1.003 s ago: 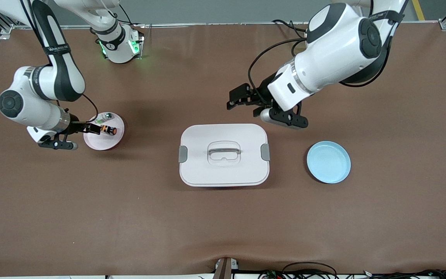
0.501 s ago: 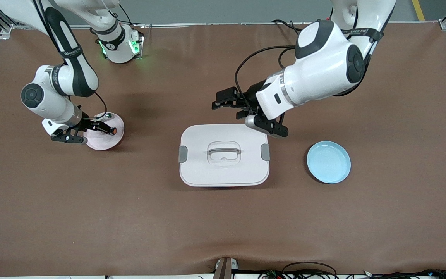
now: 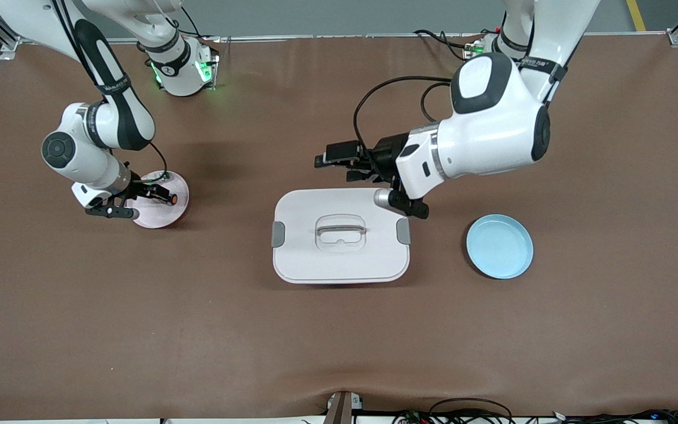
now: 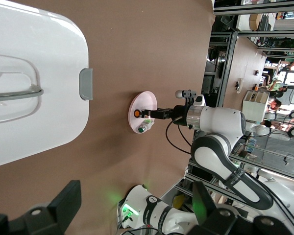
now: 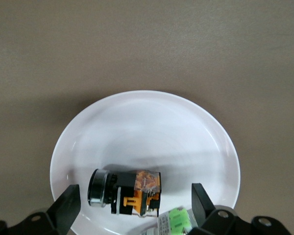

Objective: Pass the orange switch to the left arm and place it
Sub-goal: 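Close the right gripper on the orange switch on the white plate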

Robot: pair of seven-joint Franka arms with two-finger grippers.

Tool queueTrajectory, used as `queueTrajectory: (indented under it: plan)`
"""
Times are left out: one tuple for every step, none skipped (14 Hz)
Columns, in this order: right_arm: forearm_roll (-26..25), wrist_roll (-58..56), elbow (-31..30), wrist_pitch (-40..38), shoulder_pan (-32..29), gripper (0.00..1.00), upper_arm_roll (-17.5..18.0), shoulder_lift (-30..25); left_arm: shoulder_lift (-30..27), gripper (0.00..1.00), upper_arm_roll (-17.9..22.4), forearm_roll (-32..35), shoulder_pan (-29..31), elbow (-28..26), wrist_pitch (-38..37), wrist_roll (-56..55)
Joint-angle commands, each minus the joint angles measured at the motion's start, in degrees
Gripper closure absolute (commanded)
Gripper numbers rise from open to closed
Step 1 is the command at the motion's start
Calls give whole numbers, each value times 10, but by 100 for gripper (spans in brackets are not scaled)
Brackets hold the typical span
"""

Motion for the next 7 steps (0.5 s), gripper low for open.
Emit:
queueTrajectory:
  plan:
    - [7,5,-2,18,3,0,3,16,4,0,-3,-16,3,7,2,8]
    - [7,5,-2,18,3,0,3,17,3,0,-3,-16,4,7,2,7]
    - [7,5,-2,19,3,0,3,18,3,0,-3,-15,4,7,2,7]
    - [8,5,-2,20,4,0,3,22,3,0,-2,-15,4,7,2,7]
    - [8,5,-2,21,4,0,3,26,3,0,-2,-15,4,7,2,7]
    - [9,5,-2,27,5,0,4,31,3,0,-2,-15,4,7,2,7]
    - [9,5,-4,30,5,0,4,33,3,0,-2,-15,4,8,2,7]
